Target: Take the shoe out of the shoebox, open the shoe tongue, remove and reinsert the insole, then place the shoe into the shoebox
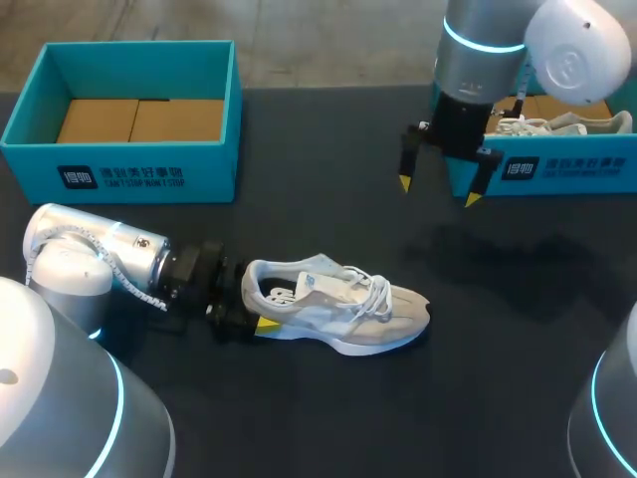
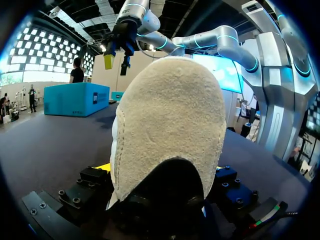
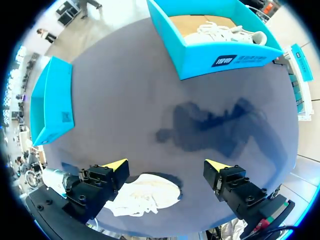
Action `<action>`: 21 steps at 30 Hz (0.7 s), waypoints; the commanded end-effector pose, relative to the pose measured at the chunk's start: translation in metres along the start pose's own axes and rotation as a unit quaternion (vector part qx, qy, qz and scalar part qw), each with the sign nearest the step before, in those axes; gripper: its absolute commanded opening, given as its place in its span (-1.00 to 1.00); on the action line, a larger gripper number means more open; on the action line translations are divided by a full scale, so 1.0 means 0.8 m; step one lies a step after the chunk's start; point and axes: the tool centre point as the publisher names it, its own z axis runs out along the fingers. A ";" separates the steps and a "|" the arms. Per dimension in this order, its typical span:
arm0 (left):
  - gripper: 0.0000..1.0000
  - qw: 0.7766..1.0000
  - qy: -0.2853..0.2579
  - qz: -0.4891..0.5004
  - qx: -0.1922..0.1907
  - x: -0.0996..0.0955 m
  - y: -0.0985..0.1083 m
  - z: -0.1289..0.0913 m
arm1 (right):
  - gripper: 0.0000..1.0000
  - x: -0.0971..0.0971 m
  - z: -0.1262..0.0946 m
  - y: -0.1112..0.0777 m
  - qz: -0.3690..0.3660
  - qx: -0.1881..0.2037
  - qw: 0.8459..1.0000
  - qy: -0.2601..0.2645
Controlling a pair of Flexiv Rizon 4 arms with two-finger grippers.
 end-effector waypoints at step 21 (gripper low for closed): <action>-1.00 1.000 0.001 0.000 0.000 -0.003 0.005 -0.003 | 1.00 0.093 0.016 -0.113 -0.025 -0.022 0.999 -0.005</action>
